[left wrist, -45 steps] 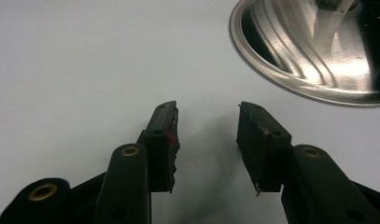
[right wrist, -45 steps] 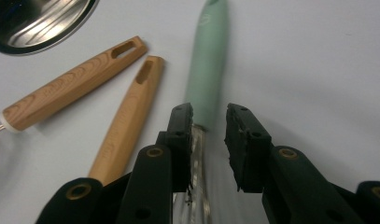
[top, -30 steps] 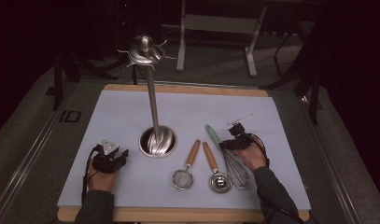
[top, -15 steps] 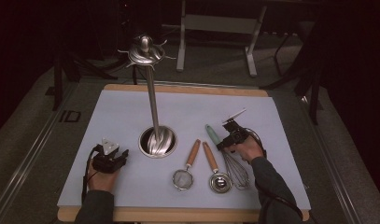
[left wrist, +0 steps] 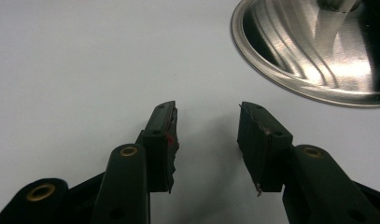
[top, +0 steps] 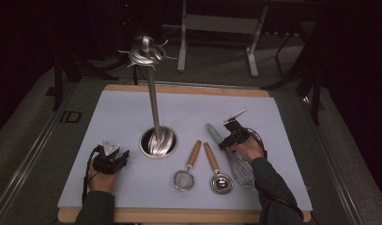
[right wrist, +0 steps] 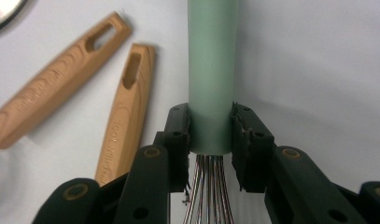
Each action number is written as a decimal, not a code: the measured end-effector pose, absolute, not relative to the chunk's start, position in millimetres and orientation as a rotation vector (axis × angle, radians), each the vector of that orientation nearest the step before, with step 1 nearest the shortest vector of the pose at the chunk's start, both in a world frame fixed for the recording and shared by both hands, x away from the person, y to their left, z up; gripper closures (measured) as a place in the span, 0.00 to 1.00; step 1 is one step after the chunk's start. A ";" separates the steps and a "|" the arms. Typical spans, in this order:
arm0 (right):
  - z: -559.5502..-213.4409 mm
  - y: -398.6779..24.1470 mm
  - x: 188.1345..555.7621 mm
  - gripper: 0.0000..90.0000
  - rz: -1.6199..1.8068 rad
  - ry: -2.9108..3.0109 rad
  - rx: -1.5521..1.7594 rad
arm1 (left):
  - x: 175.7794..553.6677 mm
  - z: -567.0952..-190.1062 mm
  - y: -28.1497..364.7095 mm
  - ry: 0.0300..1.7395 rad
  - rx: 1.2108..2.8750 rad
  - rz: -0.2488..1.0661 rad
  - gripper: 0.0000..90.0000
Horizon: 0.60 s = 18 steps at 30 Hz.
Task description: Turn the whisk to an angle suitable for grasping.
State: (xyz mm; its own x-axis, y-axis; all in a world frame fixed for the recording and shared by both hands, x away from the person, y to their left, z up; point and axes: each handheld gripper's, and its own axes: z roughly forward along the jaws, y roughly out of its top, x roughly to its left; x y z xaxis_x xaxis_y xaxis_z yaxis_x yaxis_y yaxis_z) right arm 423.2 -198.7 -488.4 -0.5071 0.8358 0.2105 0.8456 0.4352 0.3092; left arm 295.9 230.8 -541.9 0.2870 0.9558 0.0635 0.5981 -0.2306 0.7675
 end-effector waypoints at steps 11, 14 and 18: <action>-467.9 -200.8 406.8 0.77 -0.773 -2.719 -1.468 | 295.7 -541.8 230.5 1.388 1.926 0.731 0.64; -462.7 -202.0 403.0 0.77 -0.831 -2.736 -1.448 | 295.7 -541.8 230.6 1.388 1.926 0.730 0.64; -456.3 -203.4 397.8 0.77 -0.909 -2.742 -1.438 | 295.7 -541.8 230.6 1.387 1.926 0.731 0.64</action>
